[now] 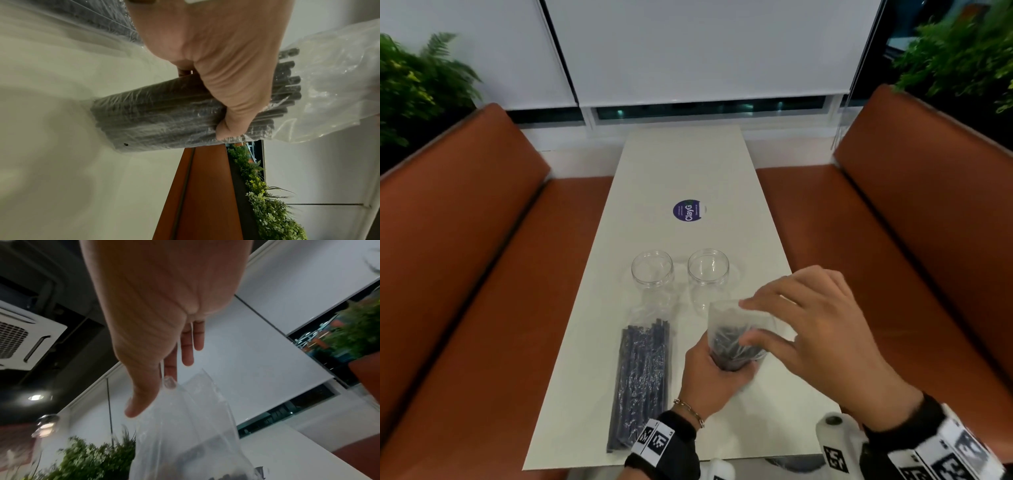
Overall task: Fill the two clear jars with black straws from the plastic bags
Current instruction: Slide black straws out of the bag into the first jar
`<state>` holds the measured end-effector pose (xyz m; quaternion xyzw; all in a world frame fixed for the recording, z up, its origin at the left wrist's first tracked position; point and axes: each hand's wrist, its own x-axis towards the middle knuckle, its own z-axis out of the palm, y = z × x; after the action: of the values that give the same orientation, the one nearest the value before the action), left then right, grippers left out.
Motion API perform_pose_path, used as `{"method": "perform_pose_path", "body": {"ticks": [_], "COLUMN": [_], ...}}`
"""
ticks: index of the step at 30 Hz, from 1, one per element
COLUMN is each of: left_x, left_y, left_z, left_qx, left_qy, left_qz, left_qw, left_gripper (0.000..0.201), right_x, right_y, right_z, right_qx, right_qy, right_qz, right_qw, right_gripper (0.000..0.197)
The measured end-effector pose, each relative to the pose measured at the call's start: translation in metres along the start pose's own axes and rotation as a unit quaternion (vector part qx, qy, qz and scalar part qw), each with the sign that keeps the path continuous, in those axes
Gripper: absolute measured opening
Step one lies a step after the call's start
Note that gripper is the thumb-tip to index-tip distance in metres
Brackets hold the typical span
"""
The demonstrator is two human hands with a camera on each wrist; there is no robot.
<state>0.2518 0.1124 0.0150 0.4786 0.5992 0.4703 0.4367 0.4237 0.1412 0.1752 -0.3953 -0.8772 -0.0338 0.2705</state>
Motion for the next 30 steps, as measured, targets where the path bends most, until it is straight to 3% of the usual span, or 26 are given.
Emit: {"method": "perform_pose_path", "body": {"ticks": [8,12,15,18,22,25,27,30], "left_x": [0.005,0.006,0.006,0.005,0.001,0.001,0.005,0.015], "left_y": [-0.002,-0.005,-0.008,-0.004,0.009,0.016,0.022,0.033], "left_z": [-0.001,-0.002,0.001,0.003,0.001,-0.006,-0.015,-0.037], "left_qx": [-0.013,-0.032,-0.031,-0.04,-0.011,0.066,0.086,0.057], "left_qy": [-0.005,-0.012,-0.006,0.01,0.102,0.192,0.223,0.249], "left_qz": [-0.003,-0.02,-0.02,0.003,0.073,0.111,0.1,0.061], "left_qw": [1.0,0.999,0.999,0.999,0.992,0.973,0.966,0.965], "left_gripper": [0.04,0.051,0.06,0.096,0.129,0.132,0.127,0.107], "right_x": [0.013,0.011,0.018,0.031,0.057,0.077,0.092,0.115], "right_y": [-0.007,-0.009,-0.007,-0.011,-0.023,-0.034,-0.046,-0.066], "right_z": [-0.016,-0.013,-0.004,-0.003,-0.011,-0.011,-0.013,-0.018], "right_qx": [-0.044,-0.082,-0.096,-0.053,0.057,0.075,0.105,0.176], "right_qy": [-0.145,-0.215,-0.2,-0.176,-0.114,-0.054,-0.025,-0.051], "right_qz": [-0.058,-0.047,-0.056,-0.071,-0.022,-0.018,-0.017,0.003], "right_qw": [0.987,0.972,0.973,0.98,0.992,0.996,0.994,0.983], "right_gripper": [0.028,0.033,0.012,0.013,0.001,0.013,0.02,0.024]}}
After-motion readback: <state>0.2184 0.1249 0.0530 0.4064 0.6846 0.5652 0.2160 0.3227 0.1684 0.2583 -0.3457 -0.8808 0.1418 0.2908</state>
